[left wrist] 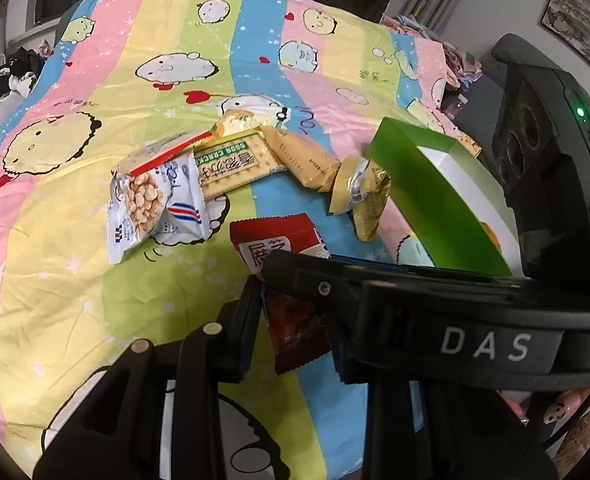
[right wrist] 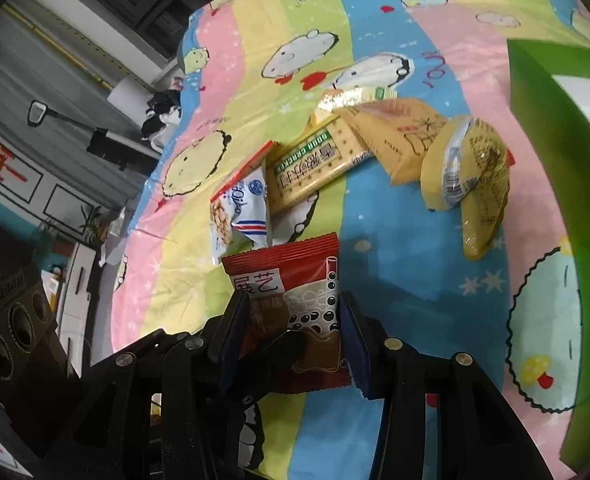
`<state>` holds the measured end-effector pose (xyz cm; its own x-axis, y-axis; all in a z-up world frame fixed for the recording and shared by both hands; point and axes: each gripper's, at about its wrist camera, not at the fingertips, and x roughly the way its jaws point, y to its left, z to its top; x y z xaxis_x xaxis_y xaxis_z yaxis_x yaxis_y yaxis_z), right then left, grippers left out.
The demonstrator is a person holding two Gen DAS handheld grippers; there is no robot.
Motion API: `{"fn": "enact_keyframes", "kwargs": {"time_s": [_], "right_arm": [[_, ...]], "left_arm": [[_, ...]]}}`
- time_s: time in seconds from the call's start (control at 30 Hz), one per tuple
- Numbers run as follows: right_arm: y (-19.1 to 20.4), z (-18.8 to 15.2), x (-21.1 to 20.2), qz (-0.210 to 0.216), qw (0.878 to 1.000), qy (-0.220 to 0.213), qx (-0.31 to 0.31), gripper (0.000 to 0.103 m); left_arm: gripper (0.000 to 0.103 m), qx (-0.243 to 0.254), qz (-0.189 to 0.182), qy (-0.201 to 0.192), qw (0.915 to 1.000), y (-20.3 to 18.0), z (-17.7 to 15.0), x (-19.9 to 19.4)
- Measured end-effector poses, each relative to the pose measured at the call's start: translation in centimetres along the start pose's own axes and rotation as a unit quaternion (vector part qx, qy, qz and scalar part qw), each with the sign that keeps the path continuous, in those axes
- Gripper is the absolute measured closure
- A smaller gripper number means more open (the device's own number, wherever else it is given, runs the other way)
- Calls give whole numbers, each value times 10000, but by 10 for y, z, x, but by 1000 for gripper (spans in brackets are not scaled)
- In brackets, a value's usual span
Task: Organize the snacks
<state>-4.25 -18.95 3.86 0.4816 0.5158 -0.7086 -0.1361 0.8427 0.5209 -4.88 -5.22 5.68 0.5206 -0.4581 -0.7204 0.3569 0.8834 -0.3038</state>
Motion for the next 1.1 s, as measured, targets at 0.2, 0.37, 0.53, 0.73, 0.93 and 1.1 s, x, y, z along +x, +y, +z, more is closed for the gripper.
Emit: {"fn": "enact_keyframes", "kwargs": {"time_s": [0.2, 0.37, 0.53, 0.73, 0.93, 1.1], "right_arm": [[2, 4, -21, -164, 9992, -363, -107, 55], [-7, 11, -41, -209, 9978, -623, 16, 55], [-16, 16, -63, -438, 9954, -843, 100, 55], [-15, 27, -94, -625, 9915, -1136, 111, 55], [-17, 28, -123, -847, 9853, -1464, 245, 55], [-19, 37, -154, -976, 9792, -1769, 192, 55]], "left_arm": [[73, -58, -132, -158, 9998, -15, 8, -7], [74, 134, -161, -266, 9994, -38, 20, -8], [73, 315, -289, -315, 9986, -59, 30, -5], [73, 557, -494, -509, 9959, -80, 51, -18], [73, 774, -744, -669, 9920, -102, 61, -26], [73, 929, -864, -930, 9876, -127, 76, -35]]}}
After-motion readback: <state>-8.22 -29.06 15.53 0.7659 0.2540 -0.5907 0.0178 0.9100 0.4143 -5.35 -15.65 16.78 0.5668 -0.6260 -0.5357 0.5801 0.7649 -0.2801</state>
